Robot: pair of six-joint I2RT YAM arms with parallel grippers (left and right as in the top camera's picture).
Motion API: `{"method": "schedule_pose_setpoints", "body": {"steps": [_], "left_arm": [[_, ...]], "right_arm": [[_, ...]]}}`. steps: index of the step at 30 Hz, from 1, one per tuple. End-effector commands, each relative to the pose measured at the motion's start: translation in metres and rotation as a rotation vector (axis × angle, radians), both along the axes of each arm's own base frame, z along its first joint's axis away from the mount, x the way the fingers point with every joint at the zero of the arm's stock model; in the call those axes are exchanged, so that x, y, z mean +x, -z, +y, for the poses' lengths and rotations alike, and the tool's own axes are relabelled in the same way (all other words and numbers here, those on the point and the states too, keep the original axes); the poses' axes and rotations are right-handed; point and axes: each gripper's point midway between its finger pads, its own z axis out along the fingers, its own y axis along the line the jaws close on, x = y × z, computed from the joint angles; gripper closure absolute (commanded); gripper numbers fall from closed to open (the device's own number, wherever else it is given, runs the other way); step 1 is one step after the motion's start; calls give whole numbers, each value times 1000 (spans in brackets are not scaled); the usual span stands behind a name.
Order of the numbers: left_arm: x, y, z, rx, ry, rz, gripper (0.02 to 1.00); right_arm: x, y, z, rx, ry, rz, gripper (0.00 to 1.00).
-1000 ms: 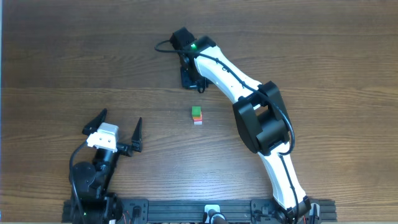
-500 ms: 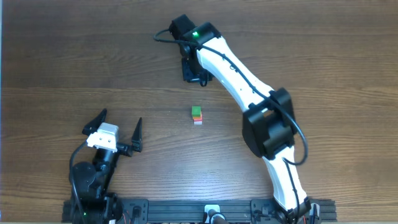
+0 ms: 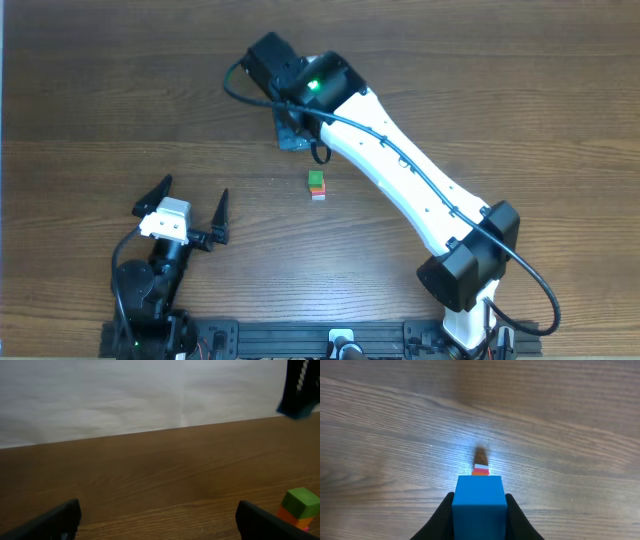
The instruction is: Stack Cubes
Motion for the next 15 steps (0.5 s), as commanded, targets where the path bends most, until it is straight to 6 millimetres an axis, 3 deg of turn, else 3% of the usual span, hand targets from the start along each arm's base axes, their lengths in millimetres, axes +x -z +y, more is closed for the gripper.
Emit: {"method": "schedule_pose_setpoints", "body": {"steps": [1,7,15], "left_arm": [[0,1,0,13,4,-7,18],[0,1,0,13,4,-7,18],[0,1,0,13,4,-7,18]], "right_arm": [[-19,22,-8,-47,52,33,991],[-35,46,-14,-53,62,82,991],[-42,47,-11,-38,74,93,989]]}}
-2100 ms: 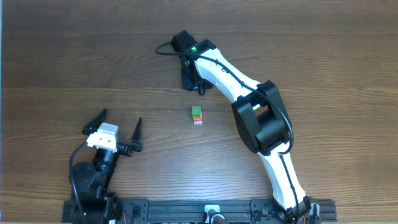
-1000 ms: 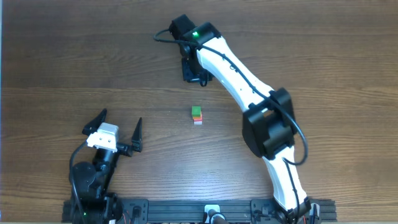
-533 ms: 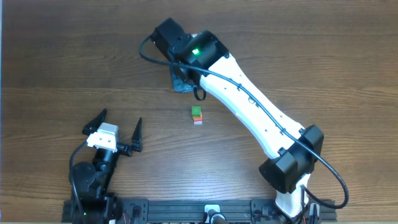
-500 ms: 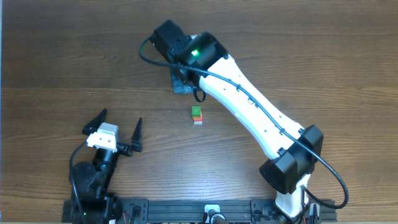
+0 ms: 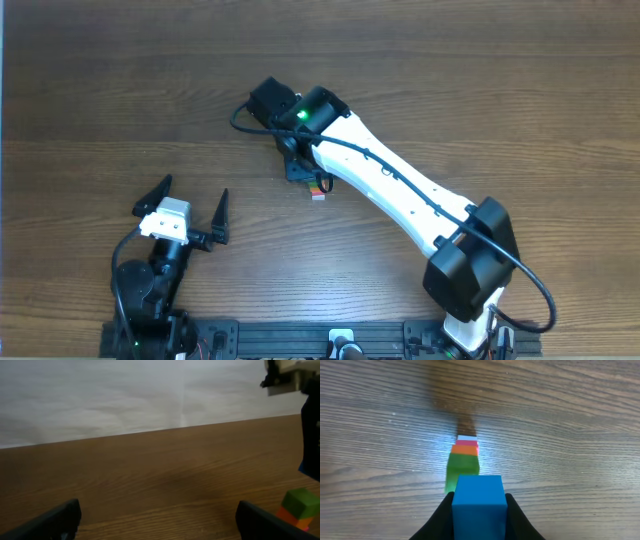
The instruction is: Stack Cubes
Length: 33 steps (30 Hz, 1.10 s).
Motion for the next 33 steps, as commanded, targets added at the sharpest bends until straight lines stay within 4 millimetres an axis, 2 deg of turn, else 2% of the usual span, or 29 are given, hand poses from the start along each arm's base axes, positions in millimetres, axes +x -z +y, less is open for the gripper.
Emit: {"method": "schedule_pose_setpoints", "body": {"steps": [1,16,33], "left_arm": [[0,1,0,13,4,-7,20],[0,1,0,13,4,-7,18],[0,1,0,13,4,-7,18]], "right_arm": [[-5,-14,5,49,24,-21,991],[-19,-8,18,133,38,83,989],[-9,18,11,87,82,128,991]]}}
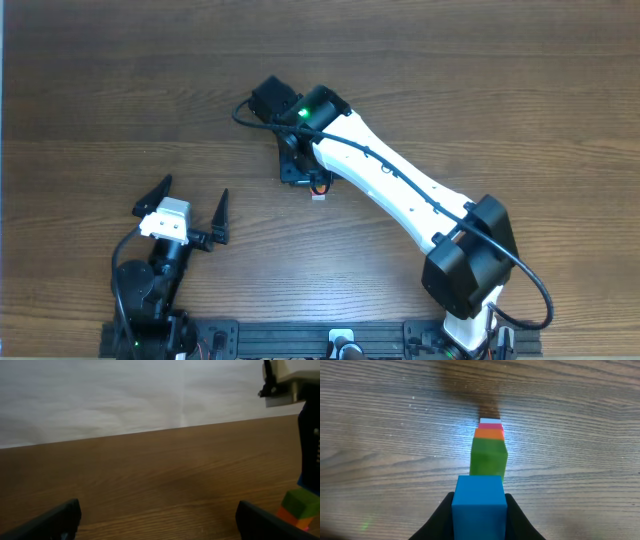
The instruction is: Stack Cubes
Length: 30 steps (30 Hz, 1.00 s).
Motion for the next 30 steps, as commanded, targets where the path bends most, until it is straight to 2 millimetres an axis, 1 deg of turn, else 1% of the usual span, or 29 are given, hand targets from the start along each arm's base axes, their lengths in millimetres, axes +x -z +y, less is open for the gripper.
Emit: {"method": "schedule_pose_setpoints", "body": {"steps": [1,10,17,30], "left_arm": [[0,1,0,13,4,-7,20],[0,1,0,13,4,-7,18],[0,1,0,13,4,-7,18],[0,1,0,13,4,-7,18]], "right_arm": [[4,10,-4,-14,22,22,989],[6,16,-9,-24,36,33,989],[5,26,-12,-30,55,42,989],[6,27,-9,-19,55,40,991]]}}
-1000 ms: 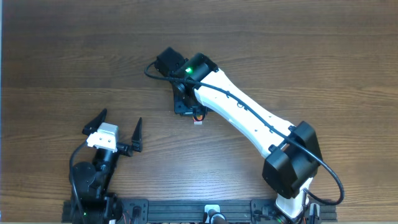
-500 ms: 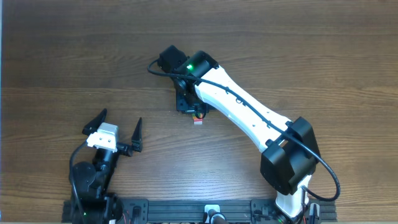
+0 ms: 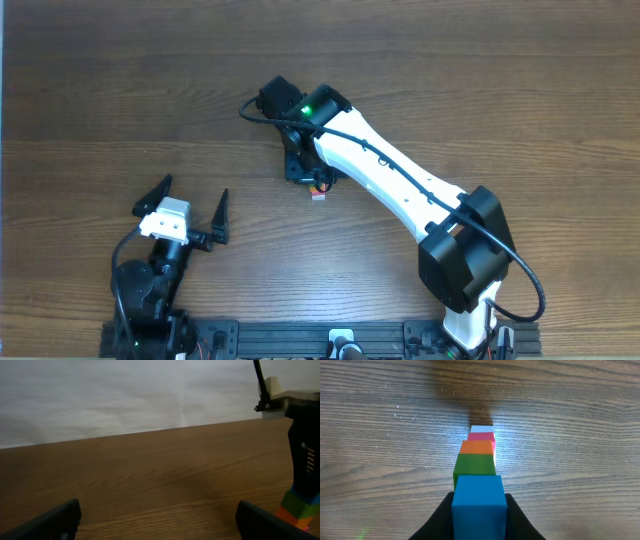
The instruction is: Stack Cubes
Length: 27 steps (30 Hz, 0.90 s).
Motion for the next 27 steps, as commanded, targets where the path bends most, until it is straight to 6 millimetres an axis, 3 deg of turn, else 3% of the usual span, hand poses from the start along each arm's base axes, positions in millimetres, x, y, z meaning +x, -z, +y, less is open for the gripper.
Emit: {"method": "schedule_pose_setpoints", "body": {"steps": [1,10,18,27], "left_arm": [[0,1,0,13,4,-7,18],[0,1,0,12,4,-7,18],[0,1,0,13,4,-7,18],[0,1,0,13,4,-7,18]], "right_arm": [[-1,8,-2,-7,19,22,989],[-1,8,-2,-7,19,22,976],[-1,8,-2,-7,19,23,763],[-1,8,-1,-5,19,24,698]]}}
